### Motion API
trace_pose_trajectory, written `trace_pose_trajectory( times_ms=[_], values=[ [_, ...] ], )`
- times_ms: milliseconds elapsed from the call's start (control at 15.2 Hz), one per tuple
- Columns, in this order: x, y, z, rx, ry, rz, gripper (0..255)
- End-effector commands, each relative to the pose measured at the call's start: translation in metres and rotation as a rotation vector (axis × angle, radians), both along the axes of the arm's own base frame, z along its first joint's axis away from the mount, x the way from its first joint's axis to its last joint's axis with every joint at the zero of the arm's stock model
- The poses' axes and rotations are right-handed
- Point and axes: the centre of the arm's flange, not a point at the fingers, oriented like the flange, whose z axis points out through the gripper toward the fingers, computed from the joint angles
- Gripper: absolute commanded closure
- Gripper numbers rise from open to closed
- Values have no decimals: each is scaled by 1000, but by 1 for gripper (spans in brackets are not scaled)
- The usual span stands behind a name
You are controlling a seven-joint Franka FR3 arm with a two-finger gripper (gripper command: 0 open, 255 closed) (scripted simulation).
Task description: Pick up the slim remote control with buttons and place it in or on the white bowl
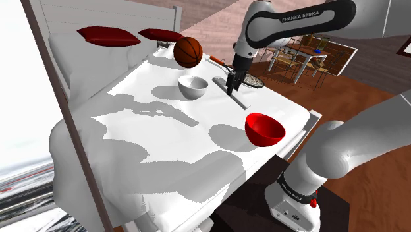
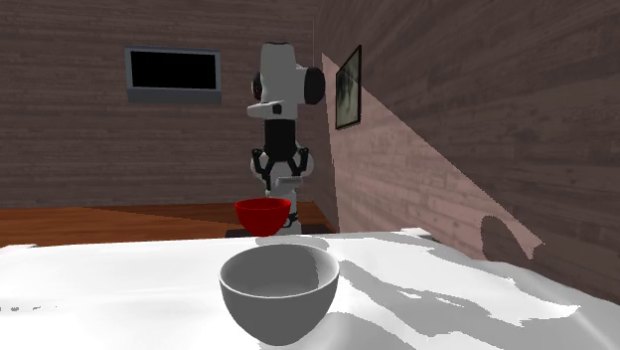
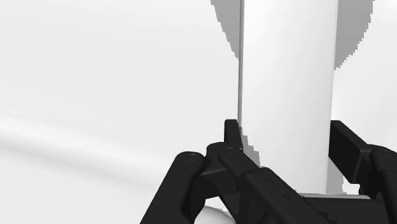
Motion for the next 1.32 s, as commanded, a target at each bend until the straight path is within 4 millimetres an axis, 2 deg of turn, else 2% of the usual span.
trace_pose_trajectory(
  times_ms=[0, 1254],
  values=[
    [20, -3, 2, 0, 0, 0, 255],
    [268, -36, 7, 0, 0, 0, 255]
  ],
)
